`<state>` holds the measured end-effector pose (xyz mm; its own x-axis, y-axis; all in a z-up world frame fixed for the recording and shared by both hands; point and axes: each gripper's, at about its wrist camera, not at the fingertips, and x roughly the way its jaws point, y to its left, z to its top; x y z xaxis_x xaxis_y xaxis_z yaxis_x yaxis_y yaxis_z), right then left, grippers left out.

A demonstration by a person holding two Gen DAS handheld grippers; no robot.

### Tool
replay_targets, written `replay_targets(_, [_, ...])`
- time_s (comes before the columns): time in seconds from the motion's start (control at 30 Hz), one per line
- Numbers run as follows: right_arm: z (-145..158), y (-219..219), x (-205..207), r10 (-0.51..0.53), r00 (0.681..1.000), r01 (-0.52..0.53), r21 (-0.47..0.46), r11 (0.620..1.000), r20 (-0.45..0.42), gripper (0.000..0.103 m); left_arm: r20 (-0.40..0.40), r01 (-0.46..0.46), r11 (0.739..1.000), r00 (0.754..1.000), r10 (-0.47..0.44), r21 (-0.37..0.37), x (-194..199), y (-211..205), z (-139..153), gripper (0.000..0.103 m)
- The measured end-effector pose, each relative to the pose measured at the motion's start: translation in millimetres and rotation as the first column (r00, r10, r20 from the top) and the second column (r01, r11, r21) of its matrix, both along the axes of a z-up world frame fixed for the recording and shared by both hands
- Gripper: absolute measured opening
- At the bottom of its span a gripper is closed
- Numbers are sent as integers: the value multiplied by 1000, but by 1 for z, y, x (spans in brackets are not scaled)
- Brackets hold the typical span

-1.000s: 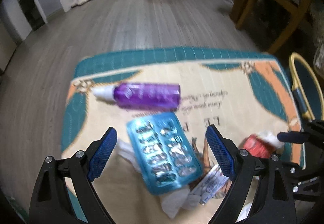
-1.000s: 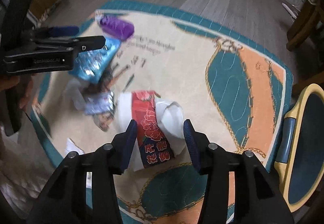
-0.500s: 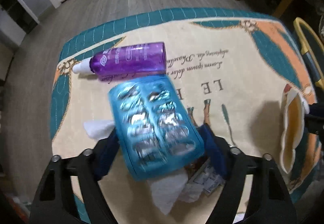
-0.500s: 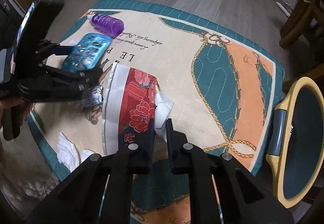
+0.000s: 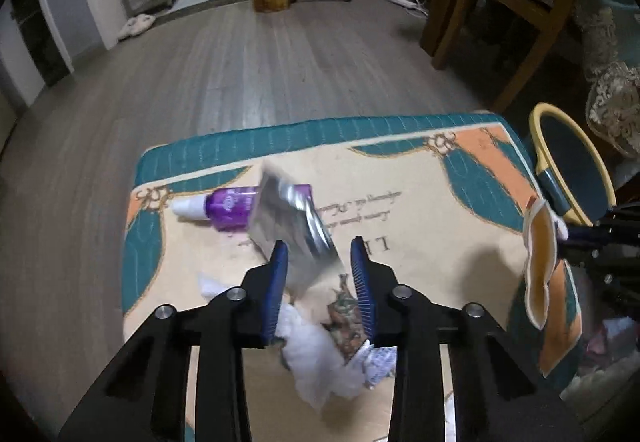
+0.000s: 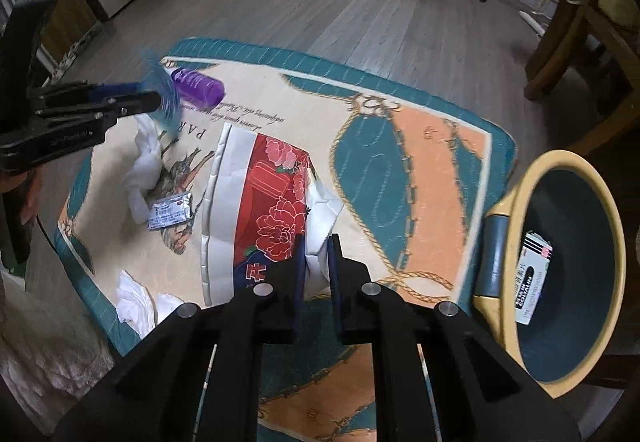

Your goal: Collect trash

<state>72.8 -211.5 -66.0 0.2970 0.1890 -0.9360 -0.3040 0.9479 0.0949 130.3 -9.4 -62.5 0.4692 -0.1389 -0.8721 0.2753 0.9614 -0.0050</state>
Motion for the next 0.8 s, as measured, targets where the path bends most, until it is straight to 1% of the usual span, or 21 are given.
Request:
replay_targets(0.07, [2,-4,-2,-3,1000,3,-4,1000,3,10,-16,18,1000,1000,-18,13,-1,-4,-5,20])
replay_targets(0.13, [3,-7,-4,-7,1000,7,-2,1000,7,10,-27,18,999,999,-18,27,-3,-6,-9,20])
replay_targets(0.2, [4,-12,-6,-17,1000,17,4,1000,9,10,-41,-1,1000,999,2,28,0,-4,-15,20])
replay_targets(0.27, [0,-14,-5,-29,1000,28,9,1000,6,10,-32,-9,999,999,10,35,0,1,-12,21])
replay_targets(0.3, [-1,-16,-6,-32,999,32,11,999,-2,10,-28,-10,999,1000,11,38,1,0,-13,25])
replay_targets(0.33, [-2,-17,-5,-31,1000,31,11,999,-4,10,-30,-8,999,1000,9,35,2,0,-13,43])
replay_targets(0.37, [-3,-18,-5,-31,1000,31,11,999,-4,10,-38,-8,999,999,9,33,4,-2,-16,70])
replay_targets(0.4, [-3,-20,-5,-33,999,33,15,999,-5,10,-40,-8,999,999,10,36,5,-3,-18,79])
replay_targets(0.43, [-3,-21,-3,-35,999,35,21,999,-7,10,-30,-4,999,1000,6,48,6,-6,-20,82])
replay_targets(0.47, [-3,-23,-3,-38,999,38,25,999,-7,10,-36,4,999,999,-2,54,7,-10,-24,82])
replay_targets(0.53, [-5,-27,0,-41,999,42,33,999,-11,10,-86,9,999,996,-5,54,12,-17,-36,83])
replay_targets(0.57, [-6,-29,1,-43,999,44,38,998,-16,10,-104,11,999,995,-6,52,13,-20,-41,86])
replay_targets(0.6, [-7,-31,2,-45,999,45,42,998,-19,10,-127,16,998,992,-9,61,15,-24,-48,87])
replay_targets(0.67, [-9,-36,4,-52,998,54,54,997,-27,10,-149,12,996,989,1,85,18,-28,-57,91])
replay_targets(0.7, [-10,-38,5,-58,998,60,63,996,-31,10,-162,5,996,987,10,91,19,-30,-63,92])
replay_targets(0.8, [-10,-43,6,-69,997,72,85,994,-37,10,-162,-18,996,986,31,83,23,-35,-68,96])
